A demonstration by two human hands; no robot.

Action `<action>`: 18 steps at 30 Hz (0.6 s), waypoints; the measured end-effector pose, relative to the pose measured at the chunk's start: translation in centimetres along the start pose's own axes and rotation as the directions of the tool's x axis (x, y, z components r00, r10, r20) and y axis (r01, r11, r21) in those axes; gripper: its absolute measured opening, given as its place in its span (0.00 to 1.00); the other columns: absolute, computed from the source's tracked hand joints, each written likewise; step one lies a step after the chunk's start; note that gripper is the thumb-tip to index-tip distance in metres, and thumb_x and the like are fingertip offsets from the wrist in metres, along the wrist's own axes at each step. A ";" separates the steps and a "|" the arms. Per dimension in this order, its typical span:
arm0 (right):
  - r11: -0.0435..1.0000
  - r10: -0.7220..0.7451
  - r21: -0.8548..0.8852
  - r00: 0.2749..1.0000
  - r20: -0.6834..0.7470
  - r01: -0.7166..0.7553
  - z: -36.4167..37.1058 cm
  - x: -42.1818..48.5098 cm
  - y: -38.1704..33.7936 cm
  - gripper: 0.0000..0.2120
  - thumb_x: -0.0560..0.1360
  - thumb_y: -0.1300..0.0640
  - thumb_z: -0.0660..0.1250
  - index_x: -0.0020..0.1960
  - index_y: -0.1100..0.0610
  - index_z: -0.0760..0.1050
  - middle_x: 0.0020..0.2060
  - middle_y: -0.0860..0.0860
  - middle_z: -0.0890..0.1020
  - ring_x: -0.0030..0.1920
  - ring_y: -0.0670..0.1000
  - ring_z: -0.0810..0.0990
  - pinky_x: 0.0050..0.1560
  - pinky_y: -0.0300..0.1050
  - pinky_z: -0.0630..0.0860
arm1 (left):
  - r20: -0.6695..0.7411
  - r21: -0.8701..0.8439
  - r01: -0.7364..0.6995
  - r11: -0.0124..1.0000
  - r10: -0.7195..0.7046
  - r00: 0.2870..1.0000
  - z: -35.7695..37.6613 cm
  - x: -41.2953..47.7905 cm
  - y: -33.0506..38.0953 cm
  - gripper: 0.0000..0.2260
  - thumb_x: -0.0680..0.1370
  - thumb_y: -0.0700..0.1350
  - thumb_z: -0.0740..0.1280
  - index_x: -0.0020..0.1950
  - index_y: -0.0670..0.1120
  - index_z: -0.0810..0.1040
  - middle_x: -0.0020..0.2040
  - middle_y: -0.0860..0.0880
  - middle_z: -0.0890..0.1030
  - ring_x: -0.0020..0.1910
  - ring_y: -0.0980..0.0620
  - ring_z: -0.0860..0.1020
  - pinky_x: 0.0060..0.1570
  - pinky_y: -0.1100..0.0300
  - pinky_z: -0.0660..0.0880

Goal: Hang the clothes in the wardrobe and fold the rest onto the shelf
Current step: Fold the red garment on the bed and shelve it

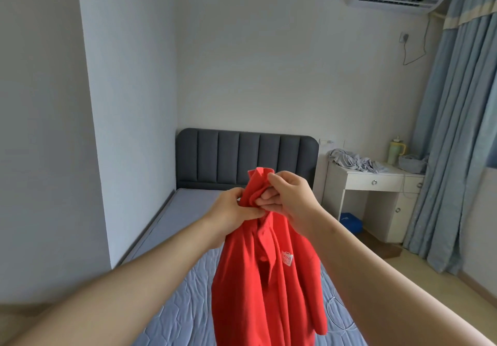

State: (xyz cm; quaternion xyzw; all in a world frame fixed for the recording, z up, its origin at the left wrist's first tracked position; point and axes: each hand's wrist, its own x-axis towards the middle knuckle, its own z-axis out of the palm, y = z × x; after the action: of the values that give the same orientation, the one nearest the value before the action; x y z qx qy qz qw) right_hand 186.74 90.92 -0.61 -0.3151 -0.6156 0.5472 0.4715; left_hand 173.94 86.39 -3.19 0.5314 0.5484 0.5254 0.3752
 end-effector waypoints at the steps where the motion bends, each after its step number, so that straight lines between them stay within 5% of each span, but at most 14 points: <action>1: 1.000 -0.007 0.006 1.000 0.024 0.007 -0.1 -0.1 0.4 0.11 0.79 0.58 0.60 0.39 0.59 0.74 0.27 0.51 0.81 0.30 0.48 0.82 0.30 0.39 0.78 | -0.016 -0.013 0.001 1.000 -0.001 1.000 0.0 0.1 -0.3 0.11 0.71 0.36 0.71 0.52 0.44 0.77 0.47 0.45 0.82 0.42 0.51 0.81 0.43 0.61 0.78; 5: 0.976 -0.046 -0.217 0.983 -0.176 0.007 -1.9 0.0 2.0 0.05 0.74 0.56 0.68 0.49 0.52 0.73 0.47 0.51 0.78 0.38 0.42 0.76 0.36 0.33 0.71 | 0.016 -0.189 0.042 0.981 -0.039 0.999 -0.1 0.3 -0.9 0.11 0.72 0.31 0.69 0.48 0.45 0.78 0.42 0.46 0.83 0.37 0.50 0.82 0.40 0.59 0.79; 9: 0.880 0.390 -0.296 0.921 0.005 -0.371 -3.6 -0.7 4.8 0.34 0.69 0.43 0.70 0.69 0.51 0.62 0.63 0.53 0.73 0.60 0.53 0.73 0.58 0.48 0.69 | 0.072 -0.259 0.041 0.965 -0.023 0.997 -0.8 0.4 -1.1 0.11 0.72 0.31 0.68 0.50 0.45 0.78 0.41 0.46 0.83 0.36 0.53 0.82 0.36 0.63 0.79; 14: 0.853 0.502 -0.285 0.836 0.223 -0.437 -3.7 -1.3 5.9 0.15 0.67 0.44 0.71 0.51 0.49 0.78 0.52 0.49 0.83 0.53 0.50 0.79 0.56 0.47 0.70 | 0.217 -0.186 0.056 0.981 -0.015 0.976 -1.9 0.0 -1.2 0.14 0.73 0.31 0.67 0.55 0.43 0.76 0.47 0.44 0.82 0.43 0.51 0.82 0.45 0.61 0.80; 18: 0.878 0.472 -0.197 0.857 0.209 -0.436 -3.4 -1.9 6.6 0.26 0.63 0.35 0.70 0.55 0.48 0.76 0.62 0.48 0.76 0.63 0.52 0.72 0.68 0.55 0.63 | 0.332 -0.140 0.051 0.989 -0.001 0.943 -2.9 -1.0 -1.6 0.15 0.72 0.30 0.67 0.54 0.47 0.78 0.45 0.48 0.83 0.44 0.51 0.82 0.46 0.60 0.80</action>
State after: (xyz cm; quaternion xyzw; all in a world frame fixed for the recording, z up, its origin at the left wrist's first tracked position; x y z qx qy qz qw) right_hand 189.71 91.77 -7.61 -0.4128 -0.6156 0.6330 0.2237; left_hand 171.02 85.05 -4.44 0.5758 0.4446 0.4625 0.5069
